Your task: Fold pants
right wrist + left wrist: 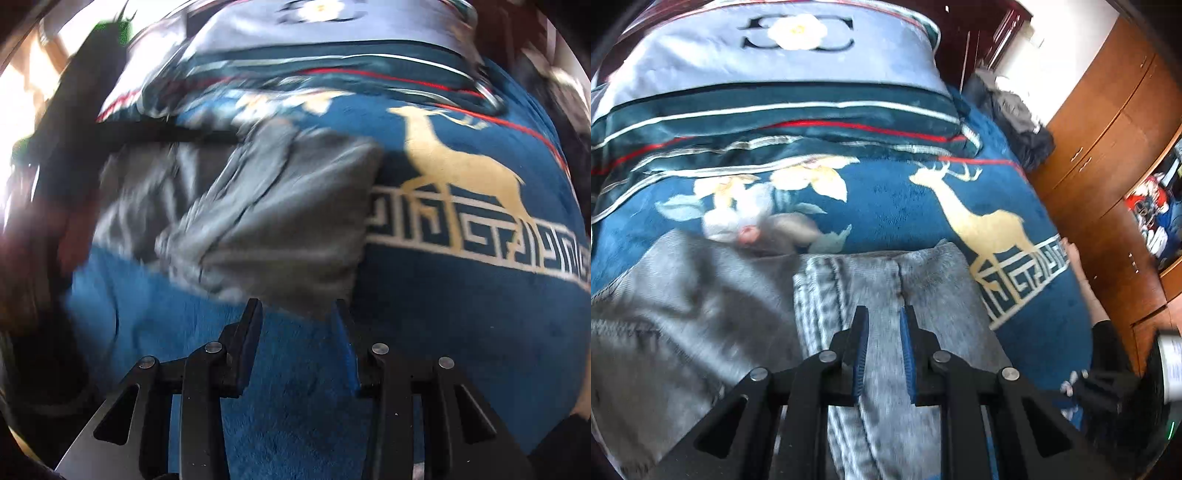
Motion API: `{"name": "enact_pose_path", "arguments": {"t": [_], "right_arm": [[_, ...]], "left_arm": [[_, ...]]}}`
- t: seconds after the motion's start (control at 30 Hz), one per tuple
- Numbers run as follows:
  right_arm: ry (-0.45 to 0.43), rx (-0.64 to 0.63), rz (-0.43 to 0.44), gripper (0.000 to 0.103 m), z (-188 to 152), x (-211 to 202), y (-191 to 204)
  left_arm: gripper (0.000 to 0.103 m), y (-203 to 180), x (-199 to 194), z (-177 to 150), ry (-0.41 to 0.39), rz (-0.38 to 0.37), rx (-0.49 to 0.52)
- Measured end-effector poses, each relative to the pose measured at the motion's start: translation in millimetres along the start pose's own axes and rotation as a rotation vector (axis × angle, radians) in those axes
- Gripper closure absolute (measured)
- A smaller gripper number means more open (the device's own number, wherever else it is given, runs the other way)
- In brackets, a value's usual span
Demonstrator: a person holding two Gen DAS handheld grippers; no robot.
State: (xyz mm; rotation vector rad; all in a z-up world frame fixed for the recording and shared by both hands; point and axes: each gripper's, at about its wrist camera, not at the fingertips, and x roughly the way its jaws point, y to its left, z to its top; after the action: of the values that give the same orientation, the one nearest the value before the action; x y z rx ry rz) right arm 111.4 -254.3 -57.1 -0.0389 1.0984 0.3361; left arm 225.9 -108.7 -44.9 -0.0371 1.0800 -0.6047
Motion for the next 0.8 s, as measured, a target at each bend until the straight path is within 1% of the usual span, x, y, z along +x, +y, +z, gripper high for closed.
{"name": "enact_pose_path", "arguments": {"t": [0.07, 0.1, 0.13, 0.17, 0.2, 0.27, 0.3, 0.37, 0.47, 0.5, 0.53, 0.57, 0.6, 0.63, 0.67, 0.73, 0.77, 0.8], "right_arm": [[-0.005, -0.043, -0.051, 0.066, -1.6, 4.5, 6.8], [-0.015, -0.059, -0.064, 0.066, -0.6, 6.9, 9.1], [-0.016, -0.073, -0.072, 0.067, -1.2, 9.4, 9.9], [-0.014, -0.082, -0.08, 0.072, -0.8, 13.0, 11.1], [-0.01, -0.094, -0.092, 0.078, -0.8, 17.5, 13.3], [-0.021, -0.111, -0.123, 0.089, -3.4, 20.2, 15.1], [-0.03, -0.107, -0.118, 0.091, -4.3, 17.7, 15.0], [-0.05, -0.095, -0.111, 0.092, -5.1, 10.0, 14.1], [0.003, -0.067, -0.102, 0.092, -9.0, 20.1, 9.0], [0.023, -0.075, -0.105, 0.092, -11.0, 25.9, 9.2], [0.022, -0.089, -0.112, 0.091, -11.8, 26.0, 11.3], [0.021, -0.088, -0.111, 0.089, -10.3, 24.3, 11.8], [0.014, -0.072, -0.097, 0.089, -9.0, 20.3, 10.9], [0.004, -0.05, -0.088, 0.085, -8.4, 15.6, 8.9], [-0.004, -0.033, -0.075, 0.079, -8.9, 12.2, 8.0], [-0.038, -0.003, -0.045, 0.077, -7.8, 0.7, 5.9], [-0.052, 0.001, -0.041, 0.077, -7.4, -4.0, 6.4], [-0.074, 0.009, -0.038, 0.077, -5.9, -9.5, 6.4]], "left_arm": [[0.084, 4.2, 13.8, 2.6, 0.038, 0.035, -0.023], [0.084, 10.7, 22.0, 2.1, 0.066, 0.064, -0.047], [0.084, 18.5, 28.2, -0.4, 0.085, 0.07, -0.071], [0.087, 26.5, 33.3, -3.0, 0.099, 0.069, -0.1], [0.093, 32.5, 36.0, -5.2, 0.102, 0.066, -0.121], [0.094, 36.3, 38.1, -6.9, 0.1, 0.066, -0.132], [0.094, 35.5, 39.2, -7.0, 0.101, 0.071, -0.125], [0.094, 33.9, 42.0, -8.0, 0.101, 0.082, -0.108], [0.095, 38.2, 40.9, -10.7, 0.094, 0.063, -0.138], [0.095, 38.4, 38.4, -9.4, 0.091, 0.055, -0.147], [0.095, 38.8, 34.1, -9.5, 0.087, 0.044, -0.153], [0.095, 39.5, 27.2, -10.6, 0.08, 0.032, -0.154], [0.093, 41.1, 17.6, -12.7, 0.065, 0.017, -0.154], [0.09, 42.6, 7.4, -16.0, 0.045, 0.011, -0.152], [0.088, 45.3, -5.4, -21.6, 0.019, -0.009, -0.15], [0.074, 51.2, -26.9, -35.6, -0.015, -0.06, -0.15], [0.071, 53.2, -35.6, -43.0, -0.025, -0.074, -0.146], [0.064, 54.7, -43.1, -51.7, -0.03, -0.079, -0.138]]}}
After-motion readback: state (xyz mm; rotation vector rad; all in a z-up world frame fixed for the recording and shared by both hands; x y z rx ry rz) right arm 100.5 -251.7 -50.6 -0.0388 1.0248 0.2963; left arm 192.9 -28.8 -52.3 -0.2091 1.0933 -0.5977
